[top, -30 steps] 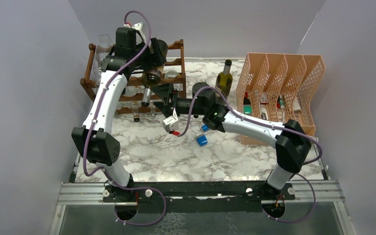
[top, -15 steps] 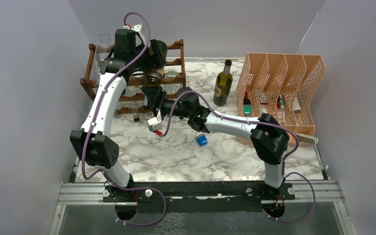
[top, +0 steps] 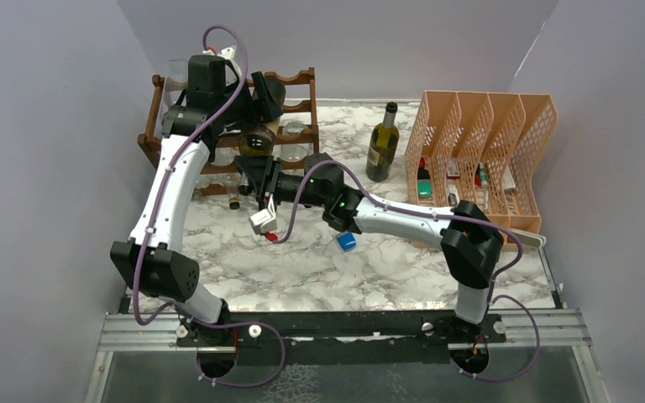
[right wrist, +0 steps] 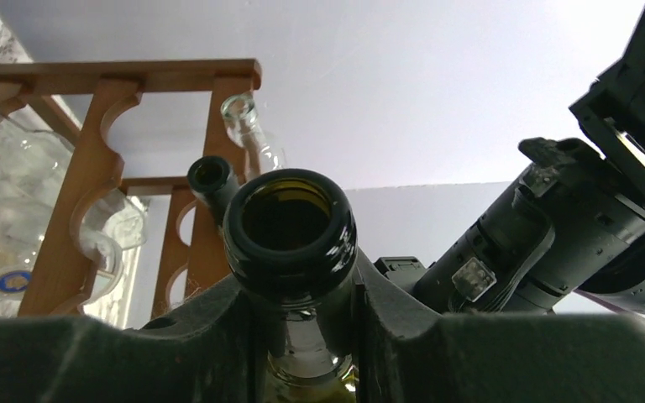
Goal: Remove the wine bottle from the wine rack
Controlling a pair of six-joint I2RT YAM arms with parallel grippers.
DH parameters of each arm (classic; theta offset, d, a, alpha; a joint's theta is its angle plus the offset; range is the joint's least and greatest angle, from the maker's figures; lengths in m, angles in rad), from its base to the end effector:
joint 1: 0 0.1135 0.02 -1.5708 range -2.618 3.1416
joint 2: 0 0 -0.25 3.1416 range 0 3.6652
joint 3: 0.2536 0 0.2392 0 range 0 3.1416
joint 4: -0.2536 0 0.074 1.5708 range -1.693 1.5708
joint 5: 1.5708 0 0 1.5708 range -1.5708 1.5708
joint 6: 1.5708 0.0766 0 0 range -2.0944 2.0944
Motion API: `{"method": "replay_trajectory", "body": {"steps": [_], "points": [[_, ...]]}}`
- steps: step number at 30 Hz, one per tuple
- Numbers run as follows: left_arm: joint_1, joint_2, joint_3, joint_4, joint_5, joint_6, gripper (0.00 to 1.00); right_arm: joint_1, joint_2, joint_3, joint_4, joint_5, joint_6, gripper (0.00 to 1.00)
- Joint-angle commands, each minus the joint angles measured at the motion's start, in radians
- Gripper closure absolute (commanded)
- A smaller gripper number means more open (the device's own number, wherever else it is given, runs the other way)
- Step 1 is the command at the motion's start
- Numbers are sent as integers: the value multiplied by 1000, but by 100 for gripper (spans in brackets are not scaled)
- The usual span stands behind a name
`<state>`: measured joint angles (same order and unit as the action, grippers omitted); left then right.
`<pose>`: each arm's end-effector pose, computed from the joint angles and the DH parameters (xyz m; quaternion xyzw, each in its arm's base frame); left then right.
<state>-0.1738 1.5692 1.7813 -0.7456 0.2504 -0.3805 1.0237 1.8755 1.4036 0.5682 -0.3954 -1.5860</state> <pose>0.3522 -0.0811 0.3955 -0.0273 0.8635 -0.2389 0.4434 0.2206 0.4189 0.3141 -0.6742 0.0329 -0.0746 0.7340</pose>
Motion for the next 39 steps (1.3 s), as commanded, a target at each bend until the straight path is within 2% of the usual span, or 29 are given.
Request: {"method": "replay_trajectory", "body": {"steps": [1,4,7,9,11,12,13,14,15,16,18,21,27,34,39], "points": [[3,-130,3,97,79,-31,97,16,-145,-9,14,-58,38,91],[3,-175,-21,102,115,-65,93,44,-233,-27,-58,-73,43,99],[2,-229,-73,131,186,-100,85,73,-328,-56,-131,-98,60,99],[2,-264,-142,177,290,-131,79,85,-380,-56,-201,-119,111,99],[-1,-301,-211,222,350,-174,63,87,-423,-37,-318,-151,163,99],[-1,-322,-244,241,359,-193,52,88,-438,-35,-359,-153,186,99],[-2,-344,-279,259,359,-210,43,88,-453,-48,-363,-141,204,99],[-3,-365,-310,276,355,-234,29,91,-469,-71,-352,-123,208,99],[-3,-386,-343,288,347,-249,10,95,-486,-102,-331,-105,207,99],[-4,-404,-372,297,341,-261,2,97,-504,-127,-312,-91,210,99],[-4,-433,-420,308,353,-274,1,102,-531,-141,-321,-64,250,99],[-4,-470,-513,302,348,-252,1,104,-570,-124,-446,-61,293,99],[-4,-537,-608,291,287,-227,1,104,-661,-247,-482,-12,431,99],[-4,-595,-607,226,164,-122,1,104,-783,-449,-360,141,754,99],[-4,-644,-601,226,131,-94,1,101,-802,-522,-305,356,964,99]]}}
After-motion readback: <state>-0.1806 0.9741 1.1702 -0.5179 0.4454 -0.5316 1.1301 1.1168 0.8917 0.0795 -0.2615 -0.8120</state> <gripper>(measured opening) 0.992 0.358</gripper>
